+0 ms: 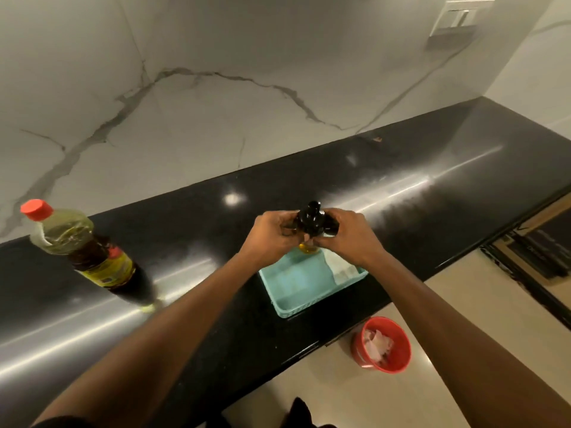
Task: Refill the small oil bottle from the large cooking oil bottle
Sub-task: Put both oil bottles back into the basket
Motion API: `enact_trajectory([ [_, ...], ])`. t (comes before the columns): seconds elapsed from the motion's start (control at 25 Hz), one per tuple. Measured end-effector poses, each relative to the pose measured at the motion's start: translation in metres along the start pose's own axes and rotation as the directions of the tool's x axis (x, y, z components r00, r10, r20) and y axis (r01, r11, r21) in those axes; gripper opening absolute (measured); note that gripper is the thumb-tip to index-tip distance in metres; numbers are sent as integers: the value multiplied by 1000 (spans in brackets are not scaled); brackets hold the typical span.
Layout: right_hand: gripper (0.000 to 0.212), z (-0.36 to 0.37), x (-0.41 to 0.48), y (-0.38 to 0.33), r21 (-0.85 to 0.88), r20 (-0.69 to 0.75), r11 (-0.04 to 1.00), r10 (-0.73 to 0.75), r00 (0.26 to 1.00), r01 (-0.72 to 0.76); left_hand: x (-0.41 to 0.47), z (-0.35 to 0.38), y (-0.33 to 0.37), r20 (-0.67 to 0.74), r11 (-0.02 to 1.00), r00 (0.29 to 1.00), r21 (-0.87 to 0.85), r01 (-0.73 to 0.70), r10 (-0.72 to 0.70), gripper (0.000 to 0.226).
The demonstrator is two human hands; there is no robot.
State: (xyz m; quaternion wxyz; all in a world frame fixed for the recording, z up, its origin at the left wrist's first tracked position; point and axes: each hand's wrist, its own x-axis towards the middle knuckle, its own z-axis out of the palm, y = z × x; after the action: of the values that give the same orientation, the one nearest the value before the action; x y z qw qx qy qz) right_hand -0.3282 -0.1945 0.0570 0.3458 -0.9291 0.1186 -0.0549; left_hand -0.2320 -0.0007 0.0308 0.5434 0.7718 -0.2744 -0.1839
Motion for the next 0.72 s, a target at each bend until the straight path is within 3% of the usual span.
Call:
enact_trajectory([
  [0.32, 59, 35, -7, 49, 64, 120, 996, 50, 991, -58, -7, 46, -32, -50, 982, 985, 84, 170, -166, 51],
  [0.72, 68, 42, -2, 58, 76, 151, 991, 102, 983, -114, -2, 56, -43, -79, 968, 973, 113, 226, -218, 59],
])
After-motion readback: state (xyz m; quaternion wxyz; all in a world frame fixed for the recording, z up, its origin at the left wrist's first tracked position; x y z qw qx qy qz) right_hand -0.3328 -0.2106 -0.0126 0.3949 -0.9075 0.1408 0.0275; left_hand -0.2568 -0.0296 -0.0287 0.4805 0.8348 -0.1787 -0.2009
